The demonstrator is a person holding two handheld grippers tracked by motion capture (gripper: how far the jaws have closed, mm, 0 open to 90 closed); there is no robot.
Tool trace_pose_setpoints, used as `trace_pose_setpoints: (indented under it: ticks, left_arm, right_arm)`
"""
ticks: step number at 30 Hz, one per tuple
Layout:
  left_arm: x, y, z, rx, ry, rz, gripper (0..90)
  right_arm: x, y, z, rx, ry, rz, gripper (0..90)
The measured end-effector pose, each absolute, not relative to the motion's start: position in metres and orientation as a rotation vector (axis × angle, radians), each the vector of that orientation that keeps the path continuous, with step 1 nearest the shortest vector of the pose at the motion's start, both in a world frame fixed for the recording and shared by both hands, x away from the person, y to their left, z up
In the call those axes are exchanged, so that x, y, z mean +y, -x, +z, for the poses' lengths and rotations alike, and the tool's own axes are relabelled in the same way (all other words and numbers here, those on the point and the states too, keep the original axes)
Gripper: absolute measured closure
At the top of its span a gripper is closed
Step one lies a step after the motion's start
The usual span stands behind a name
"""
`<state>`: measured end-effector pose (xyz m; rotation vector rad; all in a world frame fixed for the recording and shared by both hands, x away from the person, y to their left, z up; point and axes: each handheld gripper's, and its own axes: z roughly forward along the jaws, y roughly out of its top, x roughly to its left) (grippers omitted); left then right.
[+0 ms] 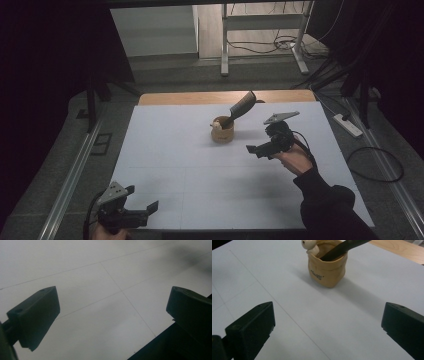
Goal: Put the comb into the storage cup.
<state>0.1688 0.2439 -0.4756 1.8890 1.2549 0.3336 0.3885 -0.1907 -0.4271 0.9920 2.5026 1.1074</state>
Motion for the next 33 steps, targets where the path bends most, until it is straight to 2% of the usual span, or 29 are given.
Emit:
trace_pose_setpoints:
  ticks: [33]
  left_arm:
    - [0.245,-0.17,-0.476,1.258,-1.878,0.319,0.0]
  right_arm:
    - [-0.213,-0.356,-0.432,2.479,-0.967,1.12,0.0]
